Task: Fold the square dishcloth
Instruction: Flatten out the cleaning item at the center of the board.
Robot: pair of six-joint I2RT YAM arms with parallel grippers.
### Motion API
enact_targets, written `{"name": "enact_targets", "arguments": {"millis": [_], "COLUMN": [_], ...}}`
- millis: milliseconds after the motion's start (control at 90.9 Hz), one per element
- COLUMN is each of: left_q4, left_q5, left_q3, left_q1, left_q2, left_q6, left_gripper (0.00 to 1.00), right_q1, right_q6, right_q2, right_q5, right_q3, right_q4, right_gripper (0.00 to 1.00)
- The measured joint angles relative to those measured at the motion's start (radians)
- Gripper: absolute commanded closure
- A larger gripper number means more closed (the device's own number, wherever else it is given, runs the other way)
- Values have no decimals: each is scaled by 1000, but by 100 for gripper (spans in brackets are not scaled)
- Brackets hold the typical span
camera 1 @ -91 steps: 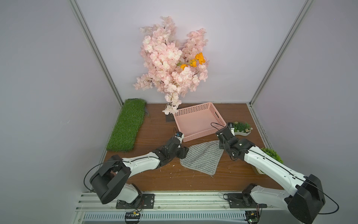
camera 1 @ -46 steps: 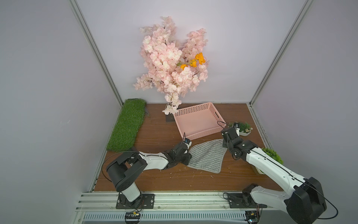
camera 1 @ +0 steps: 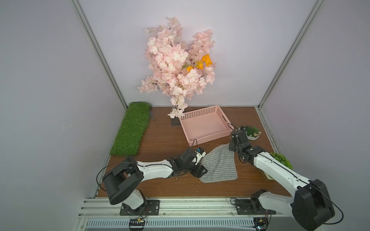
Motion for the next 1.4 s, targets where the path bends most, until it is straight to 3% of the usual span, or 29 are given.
{"name": "enact_targets", "arguments": {"millis": [132, 253, 473, 693, 781, 870, 925, 1024, 1277, 1398], "left_q4": [71, 93, 105, 58, 49, 53, 51, 56, 64, 107], "left_q5": [-93, -148, -130, -118, -121, -131, -142, -186, -433, -512], "left_q3": [16, 118, 308, 334, 335, 339, 336, 281, 70, 34], "left_q1": [68, 106, 104, 66, 45, 32, 26, 25, 18, -22], "left_q2": [-8, 88, 305, 387, 410, 418, 417, 375, 71, 21], "left_q6": [-40, -38, 8, 51, 60, 67, 60, 53, 62, 105], "left_gripper": [33, 36, 39, 38, 48, 73, 84, 92, 90, 90], "right_q1": [0, 0, 0, 0, 0, 0, 0, 0, 6, 20], "right_q6": [-25, -40, -45, -44, -44, -44, -43, -40, -31, -26], "right_q2": [-32, -72, -97, -97, -97, -97, -97, -97, -27, 37], "right_q5": [-51, -64, -64, -64, -65, -65, -65, -73, -143, -157], "right_q3": [-28, -31, -32, -41, -42, -47, -54, -75, -105, -105], "right_q4": [71, 113, 136, 138, 140, 146, 153, 158, 218, 246], "right_gripper": [100, 100, 100, 100, 100, 100, 100, 100, 100, 100]}}
